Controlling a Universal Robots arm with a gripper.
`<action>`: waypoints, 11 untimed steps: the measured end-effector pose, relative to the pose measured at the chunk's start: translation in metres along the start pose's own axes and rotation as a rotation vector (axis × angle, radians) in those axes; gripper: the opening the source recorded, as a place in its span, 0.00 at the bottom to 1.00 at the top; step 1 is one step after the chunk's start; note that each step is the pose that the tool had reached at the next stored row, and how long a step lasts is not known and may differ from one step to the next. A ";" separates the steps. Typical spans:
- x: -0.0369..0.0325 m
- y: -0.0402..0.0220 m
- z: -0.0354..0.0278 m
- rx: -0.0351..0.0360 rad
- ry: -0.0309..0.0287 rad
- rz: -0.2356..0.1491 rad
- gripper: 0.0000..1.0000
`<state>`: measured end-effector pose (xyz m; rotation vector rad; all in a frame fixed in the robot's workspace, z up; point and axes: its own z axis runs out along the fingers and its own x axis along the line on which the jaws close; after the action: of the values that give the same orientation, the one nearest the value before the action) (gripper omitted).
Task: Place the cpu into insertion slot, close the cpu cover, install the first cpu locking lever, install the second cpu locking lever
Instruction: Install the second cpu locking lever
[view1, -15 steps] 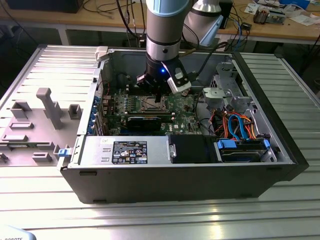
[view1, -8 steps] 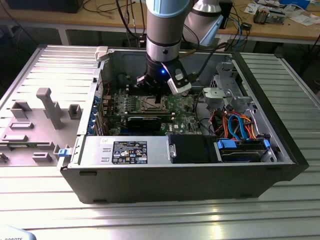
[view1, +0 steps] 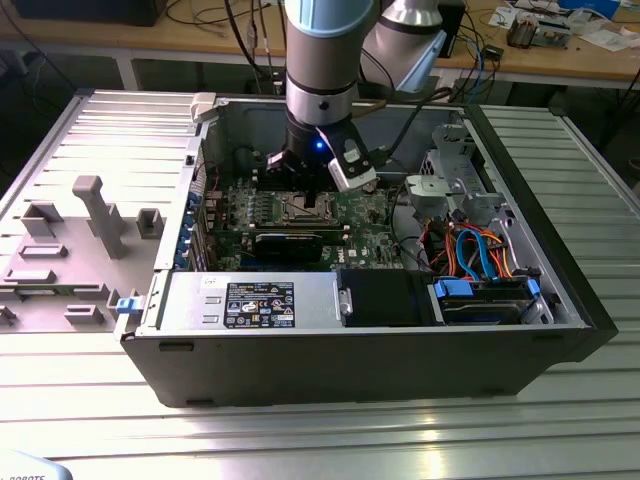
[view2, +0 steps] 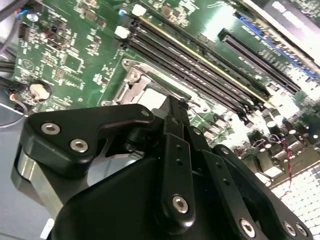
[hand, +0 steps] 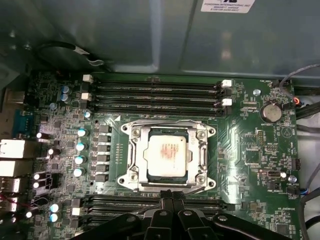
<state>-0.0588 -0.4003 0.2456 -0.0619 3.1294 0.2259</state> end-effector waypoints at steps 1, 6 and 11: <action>0.0016 -0.0016 0.0000 -0.0001 0.0009 0.000 0.11; 0.0059 -0.0048 0.0005 -0.0006 0.0052 0.001 0.11; 0.0059 -0.0048 0.0005 -0.0006 0.0052 0.001 0.11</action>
<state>-0.0646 -0.4053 0.2444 -0.0615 3.1346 0.2270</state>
